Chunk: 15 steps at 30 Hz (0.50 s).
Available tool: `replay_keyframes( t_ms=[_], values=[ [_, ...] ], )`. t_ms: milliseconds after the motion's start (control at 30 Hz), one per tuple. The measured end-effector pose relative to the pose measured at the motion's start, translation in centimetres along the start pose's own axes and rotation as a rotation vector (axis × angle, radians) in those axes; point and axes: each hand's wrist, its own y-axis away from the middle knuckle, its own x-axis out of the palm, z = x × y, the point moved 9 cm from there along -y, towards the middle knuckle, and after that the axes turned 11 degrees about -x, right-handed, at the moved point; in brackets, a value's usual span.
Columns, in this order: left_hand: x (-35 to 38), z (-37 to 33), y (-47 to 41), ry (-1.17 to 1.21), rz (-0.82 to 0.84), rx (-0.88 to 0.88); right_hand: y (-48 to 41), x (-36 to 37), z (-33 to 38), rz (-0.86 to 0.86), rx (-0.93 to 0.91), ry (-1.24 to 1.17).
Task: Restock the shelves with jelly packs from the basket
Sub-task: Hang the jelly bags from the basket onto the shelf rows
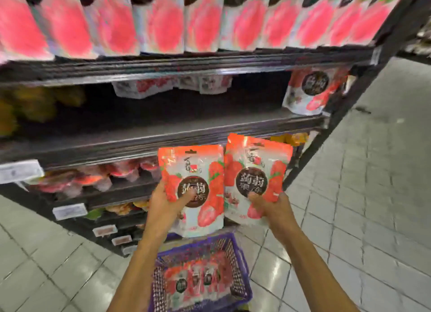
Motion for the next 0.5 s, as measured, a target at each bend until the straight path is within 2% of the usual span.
replay_keyframes(
  t_ms=[100,200,367,500],
  values=[
    [1.1,-5.3,1.2,-0.062,0.025,0.122,0.2,-0.6,5.1,-0.026,-0.133,-0.01],
    [1.9,-8.8,1.9,0.025,0.045,0.166,0.4,-1.3,8.6,-0.027,-0.184,-0.014],
    [4.5,-12.2,2.3,0.108,0.156,0.205,-0.1,-3.9,11.3,-0.097,-0.231,-0.055],
    [6.8,-13.1,2.1,0.097,0.175,0.215,-1.1,-5.5,11.4,-0.13,-0.226,-0.048]
  ],
)
